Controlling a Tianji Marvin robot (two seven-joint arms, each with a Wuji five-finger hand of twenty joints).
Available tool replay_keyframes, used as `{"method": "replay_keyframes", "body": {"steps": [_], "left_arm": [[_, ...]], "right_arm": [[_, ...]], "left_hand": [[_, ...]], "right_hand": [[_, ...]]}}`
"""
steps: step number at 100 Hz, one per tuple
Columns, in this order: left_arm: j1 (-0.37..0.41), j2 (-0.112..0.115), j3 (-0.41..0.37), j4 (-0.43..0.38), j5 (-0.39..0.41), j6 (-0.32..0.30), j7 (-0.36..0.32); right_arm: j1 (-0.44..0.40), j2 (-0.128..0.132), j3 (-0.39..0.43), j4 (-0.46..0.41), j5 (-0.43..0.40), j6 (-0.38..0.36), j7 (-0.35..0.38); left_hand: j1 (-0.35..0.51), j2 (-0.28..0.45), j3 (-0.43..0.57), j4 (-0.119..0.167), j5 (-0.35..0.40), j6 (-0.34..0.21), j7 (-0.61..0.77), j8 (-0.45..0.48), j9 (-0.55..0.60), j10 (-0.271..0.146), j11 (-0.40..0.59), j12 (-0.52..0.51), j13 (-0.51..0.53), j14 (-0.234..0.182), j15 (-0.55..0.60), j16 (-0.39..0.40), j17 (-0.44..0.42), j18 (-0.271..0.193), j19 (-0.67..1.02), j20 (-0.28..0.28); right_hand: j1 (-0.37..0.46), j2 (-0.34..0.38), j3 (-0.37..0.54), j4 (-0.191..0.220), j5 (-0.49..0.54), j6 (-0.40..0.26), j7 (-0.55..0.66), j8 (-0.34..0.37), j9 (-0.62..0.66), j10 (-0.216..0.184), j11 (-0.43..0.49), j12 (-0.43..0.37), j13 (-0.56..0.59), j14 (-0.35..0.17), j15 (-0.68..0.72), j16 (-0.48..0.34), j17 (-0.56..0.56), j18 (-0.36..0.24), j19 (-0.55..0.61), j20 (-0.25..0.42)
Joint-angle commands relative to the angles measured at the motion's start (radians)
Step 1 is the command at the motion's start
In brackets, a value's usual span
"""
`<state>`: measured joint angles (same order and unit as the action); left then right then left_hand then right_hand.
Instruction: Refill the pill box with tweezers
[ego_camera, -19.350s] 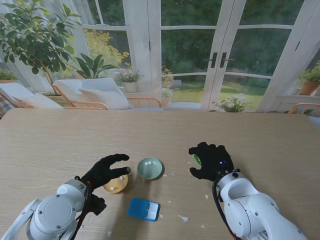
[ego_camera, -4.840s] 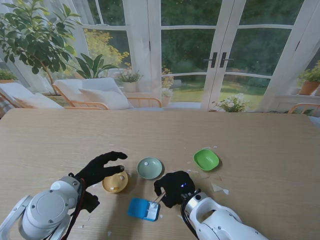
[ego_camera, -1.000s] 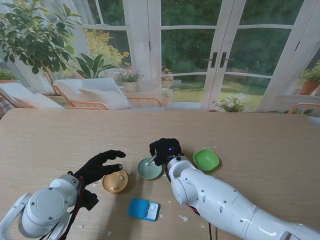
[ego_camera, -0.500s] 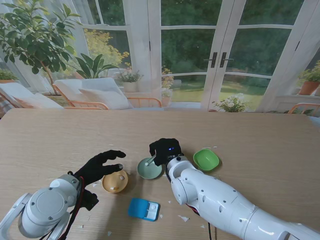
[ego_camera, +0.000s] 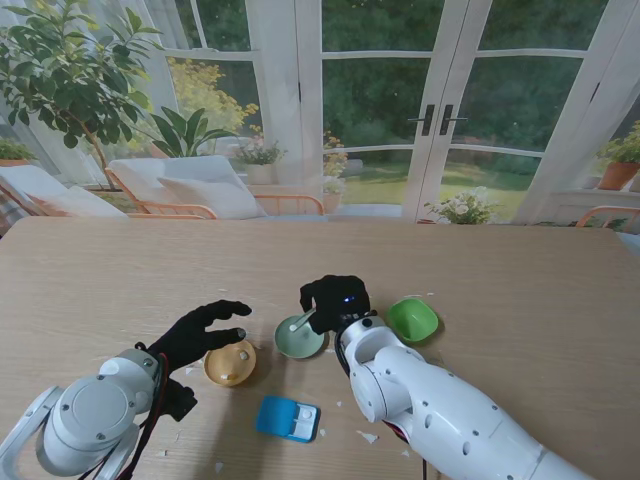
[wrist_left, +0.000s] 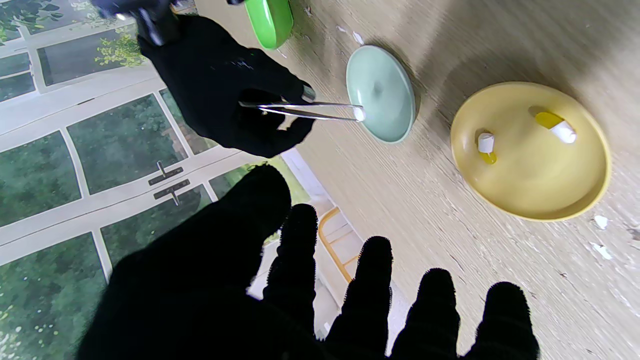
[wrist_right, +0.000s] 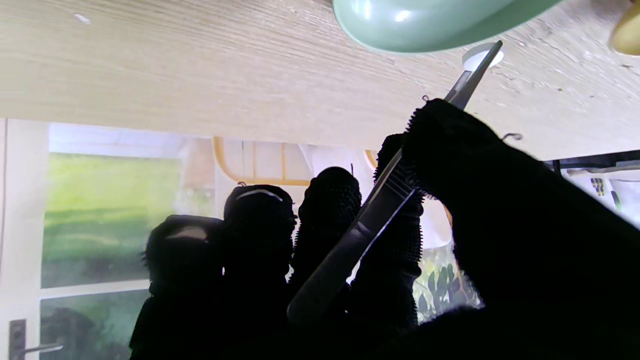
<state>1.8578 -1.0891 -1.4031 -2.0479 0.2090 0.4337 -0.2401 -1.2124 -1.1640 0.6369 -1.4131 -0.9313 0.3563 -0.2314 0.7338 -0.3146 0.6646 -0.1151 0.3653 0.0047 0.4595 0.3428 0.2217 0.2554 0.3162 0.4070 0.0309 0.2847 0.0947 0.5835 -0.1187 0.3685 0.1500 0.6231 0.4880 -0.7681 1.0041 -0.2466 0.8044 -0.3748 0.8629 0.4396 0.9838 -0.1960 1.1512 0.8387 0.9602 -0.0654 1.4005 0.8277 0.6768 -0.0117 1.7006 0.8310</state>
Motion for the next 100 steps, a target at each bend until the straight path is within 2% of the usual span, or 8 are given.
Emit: {"method": "replay_keyframes", "body": {"steps": [1, 23, 44, 74, 100], "left_arm": [[0.004, 0.0, 0.0, -0.005, 0.0, 0.005, -0.017], [0.006, 0.001, 0.001, -0.007, 0.001, 0.004, -0.021], [0.01, 0.003, 0.004, -0.01, 0.005, -0.002, -0.025], [0.017, 0.002, 0.001, -0.014, 0.006, -0.015, -0.022], [0.017, 0.002, 0.003, -0.016, 0.007, -0.012, -0.022]], "right_arm": [[-0.058, 0.019, 0.013, -0.048, -0.014, 0.004, 0.017], [-0.283, 0.073, 0.157, -0.266, -0.15, -0.039, 0.083], [-0.434, 0.097, 0.232, -0.378, -0.228, -0.087, 0.123], [-0.492, 0.111, 0.234, -0.4, -0.266, -0.111, 0.149], [-0.498, 0.115, 0.235, -0.395, -0.288, -0.106, 0.157]], "left_hand": [[0.004, 0.009, -0.018, 0.029, -0.026, -0.041, 0.009, -0.011, -0.008, -0.045, 0.006, -0.001, -0.024, -0.025, -0.015, -0.007, 0.006, -0.031, -0.022, -0.011], [0.002, 0.009, -0.019, 0.029, -0.027, -0.042, 0.008, -0.011, -0.009, -0.048, 0.005, -0.002, -0.024, -0.026, -0.015, -0.008, 0.006, -0.032, -0.022, -0.012], [0.004, 0.009, -0.02, 0.029, -0.026, -0.041, 0.008, -0.011, -0.008, -0.046, 0.005, -0.001, -0.024, -0.025, -0.015, -0.008, 0.006, -0.031, -0.023, -0.013], [0.003, 0.009, -0.02, 0.03, -0.029, -0.042, 0.008, -0.011, -0.008, -0.045, 0.005, -0.002, -0.024, -0.025, -0.015, -0.008, 0.006, -0.03, -0.022, -0.012], [0.002, 0.009, -0.02, 0.029, -0.03, -0.043, 0.009, -0.011, -0.008, -0.048, 0.005, -0.002, -0.024, -0.026, -0.015, -0.008, 0.006, -0.031, -0.022, -0.012]], "right_hand": [[0.037, 0.063, 0.016, 0.03, 0.07, -0.059, 0.08, 0.012, 0.014, -0.02, 0.027, 0.005, 0.011, 0.009, 0.021, 0.008, 0.0, -0.015, 0.062, 0.023], [0.043, 0.066, 0.006, 0.032, 0.071, -0.058, 0.079, 0.013, 0.013, -0.018, 0.026, 0.006, 0.008, 0.011, 0.021, 0.009, -0.003, -0.013, 0.063, 0.024], [0.047, 0.067, -0.001, 0.035, 0.069, -0.055, 0.077, 0.013, 0.012, -0.015, 0.025, 0.006, 0.006, 0.011, 0.02, 0.009, -0.003, -0.013, 0.063, 0.025], [0.049, 0.067, -0.007, 0.039, 0.072, -0.058, 0.076, 0.016, 0.01, -0.015, 0.024, 0.008, 0.003, 0.01, 0.019, 0.01, -0.007, -0.015, 0.061, 0.025], [0.048, 0.069, -0.01, 0.041, 0.07, -0.059, 0.074, 0.017, 0.009, -0.015, 0.023, 0.009, 0.002, 0.007, 0.019, 0.011, -0.006, -0.015, 0.06, 0.025]]}}
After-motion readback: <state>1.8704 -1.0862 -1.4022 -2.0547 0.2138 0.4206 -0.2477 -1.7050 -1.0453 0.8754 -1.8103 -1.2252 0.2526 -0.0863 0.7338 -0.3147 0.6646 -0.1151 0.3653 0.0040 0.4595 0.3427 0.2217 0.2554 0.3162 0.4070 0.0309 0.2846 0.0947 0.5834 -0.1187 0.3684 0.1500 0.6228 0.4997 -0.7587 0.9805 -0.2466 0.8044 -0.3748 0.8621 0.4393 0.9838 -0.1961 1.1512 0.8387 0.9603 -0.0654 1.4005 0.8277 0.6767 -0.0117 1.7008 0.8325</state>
